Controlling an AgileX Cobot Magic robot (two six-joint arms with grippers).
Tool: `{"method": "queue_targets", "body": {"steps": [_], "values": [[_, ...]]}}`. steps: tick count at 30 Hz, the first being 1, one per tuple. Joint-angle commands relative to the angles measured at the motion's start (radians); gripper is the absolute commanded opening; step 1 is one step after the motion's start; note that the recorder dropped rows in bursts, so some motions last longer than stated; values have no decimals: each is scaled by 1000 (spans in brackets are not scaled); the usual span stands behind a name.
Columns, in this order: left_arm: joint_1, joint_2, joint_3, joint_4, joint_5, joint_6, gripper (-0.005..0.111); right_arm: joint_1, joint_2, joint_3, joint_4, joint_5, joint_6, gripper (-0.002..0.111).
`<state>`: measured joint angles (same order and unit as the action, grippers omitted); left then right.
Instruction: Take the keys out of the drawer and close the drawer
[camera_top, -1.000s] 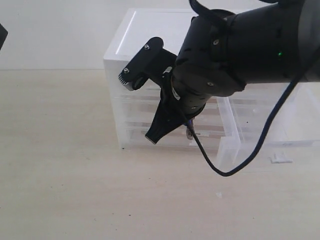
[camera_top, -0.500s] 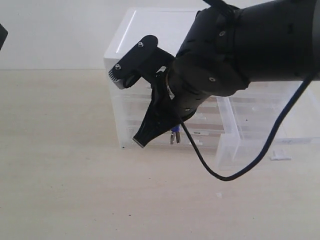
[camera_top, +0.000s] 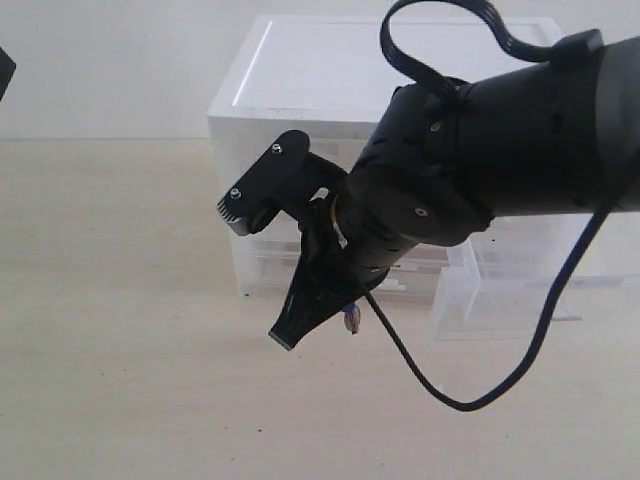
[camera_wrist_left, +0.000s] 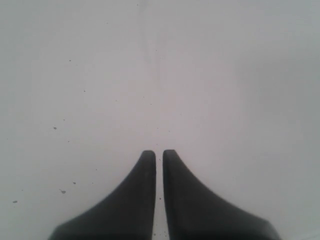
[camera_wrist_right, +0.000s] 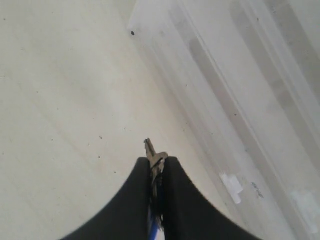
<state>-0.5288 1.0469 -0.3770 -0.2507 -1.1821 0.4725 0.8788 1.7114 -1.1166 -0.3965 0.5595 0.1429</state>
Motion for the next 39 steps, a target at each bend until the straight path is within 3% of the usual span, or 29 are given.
{"method": "queue_targets", "body": {"steps": [1, 9, 15, 17, 24, 26, 30, 39], "values": [[-4, -5, 6, 3, 5, -8, 5, 2, 13, 0, -29, -11, 8, 0], [-4, -5, 6, 3, 5, -8, 5, 2, 32, 0, -195, -35, 101, 3], [-4, -5, 6, 3, 4, -10, 5, 2, 32, 0, -243, -31, 161, 39], [-4, -5, 6, 3, 6, -10, 5, 2, 32, 0, -243, -31, 161, 45], [-4, -5, 6, 3, 6, -13, 5, 17, 21, -2, -242, -26, 165, 41], [-4, -5, 6, 3, 6, -13, 5, 33, -6, -2, -242, -26, 165, 31], [-4, -5, 6, 3, 4, -12, 5, 77, -85, -2, -251, -8, 149, 0], [-4, -5, 6, 3, 9, -38, 5, 102, -356, -2, -306, 55, 173, 0]]}}
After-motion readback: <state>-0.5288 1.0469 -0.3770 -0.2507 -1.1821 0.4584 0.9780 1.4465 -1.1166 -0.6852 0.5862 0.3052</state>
